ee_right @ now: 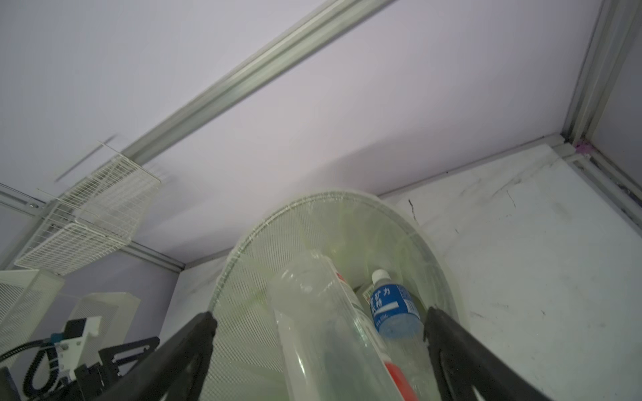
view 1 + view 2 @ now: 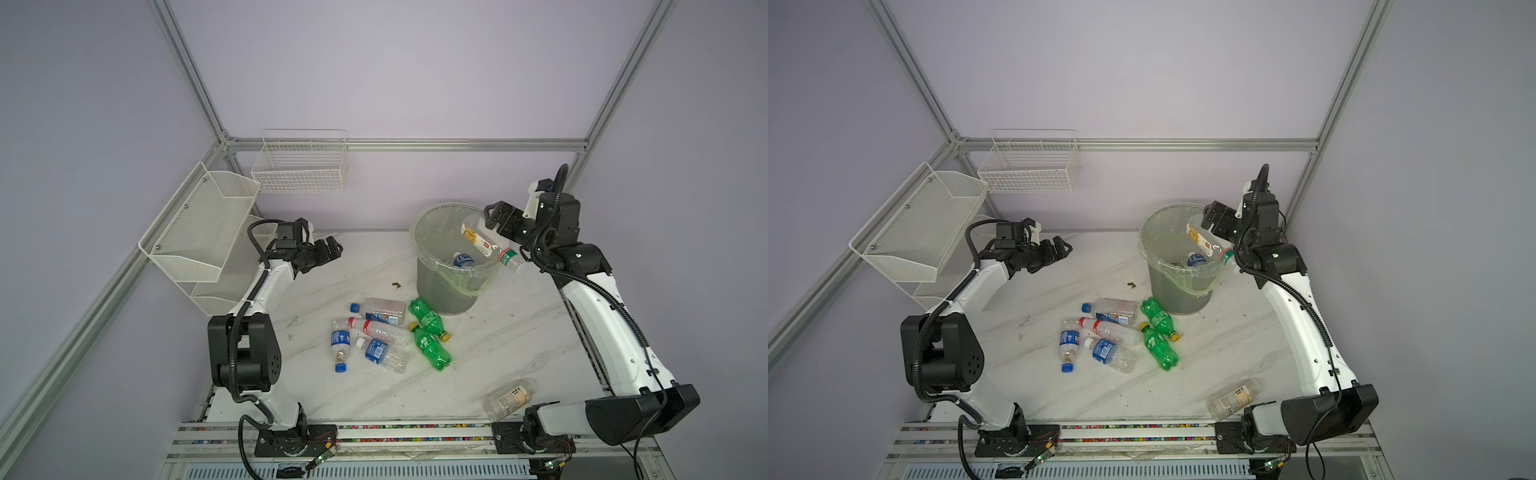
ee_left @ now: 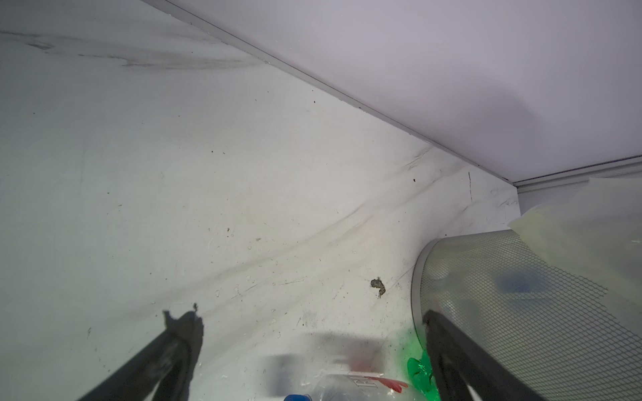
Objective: Throw the plastic bottles in the bin
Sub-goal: Throw the plastic bottle into the trash bin.
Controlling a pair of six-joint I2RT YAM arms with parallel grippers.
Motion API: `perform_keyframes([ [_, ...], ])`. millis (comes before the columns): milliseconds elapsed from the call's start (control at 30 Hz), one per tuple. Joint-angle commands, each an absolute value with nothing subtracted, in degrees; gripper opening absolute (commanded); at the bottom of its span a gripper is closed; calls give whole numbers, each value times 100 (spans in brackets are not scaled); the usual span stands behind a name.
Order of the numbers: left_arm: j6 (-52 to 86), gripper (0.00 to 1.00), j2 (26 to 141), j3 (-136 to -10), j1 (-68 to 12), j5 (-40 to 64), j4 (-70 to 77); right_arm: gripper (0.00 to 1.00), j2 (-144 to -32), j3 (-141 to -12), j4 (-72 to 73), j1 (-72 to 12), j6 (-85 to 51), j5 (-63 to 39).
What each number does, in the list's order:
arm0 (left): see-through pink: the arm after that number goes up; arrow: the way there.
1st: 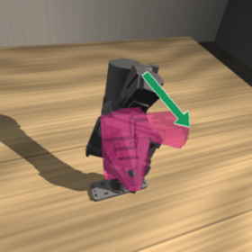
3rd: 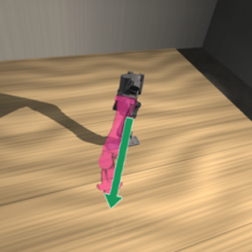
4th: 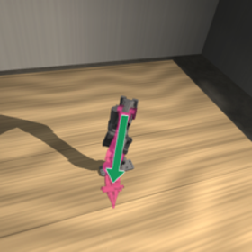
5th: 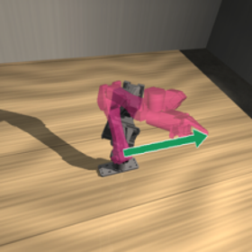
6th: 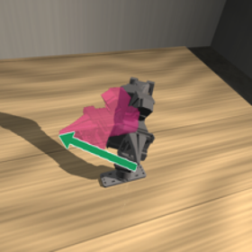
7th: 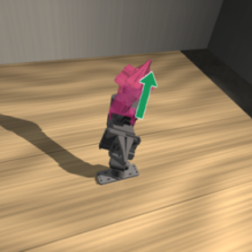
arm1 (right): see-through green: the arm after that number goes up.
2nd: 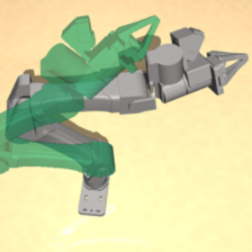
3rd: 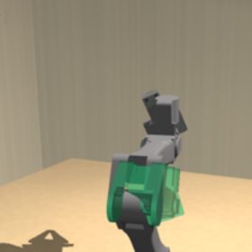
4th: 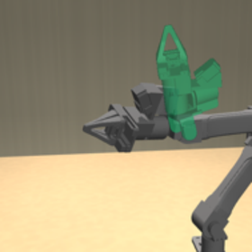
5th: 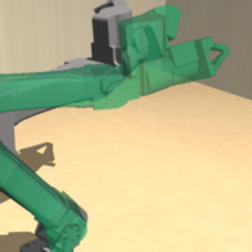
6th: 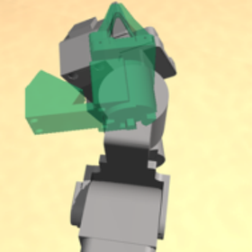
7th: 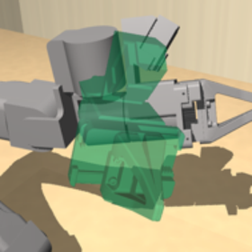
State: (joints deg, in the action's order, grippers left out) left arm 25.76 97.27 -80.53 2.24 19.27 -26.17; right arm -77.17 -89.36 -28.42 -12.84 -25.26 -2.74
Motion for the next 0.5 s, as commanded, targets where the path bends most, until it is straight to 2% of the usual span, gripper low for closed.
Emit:
perform_keyframes([
  [0,2461,100,9488,-7834,279,1892,-2477,97,-6925,-9031,-2835,-1309,-2527,-165],
  [100,2504,100,9504,-7848,273,1960,-2472,97,-6727,-8929,-3280,-1307,-2537,-55],
  [267,2514,100,9492,-7858,272,1995,-2462,97,-6028,-8300,-3278,-1309,-2730,224],
  [467,2522,100,9431,-7862,277,2034,-2478,97,-5713,-7913,-3302,-1304,-2972,359],
])
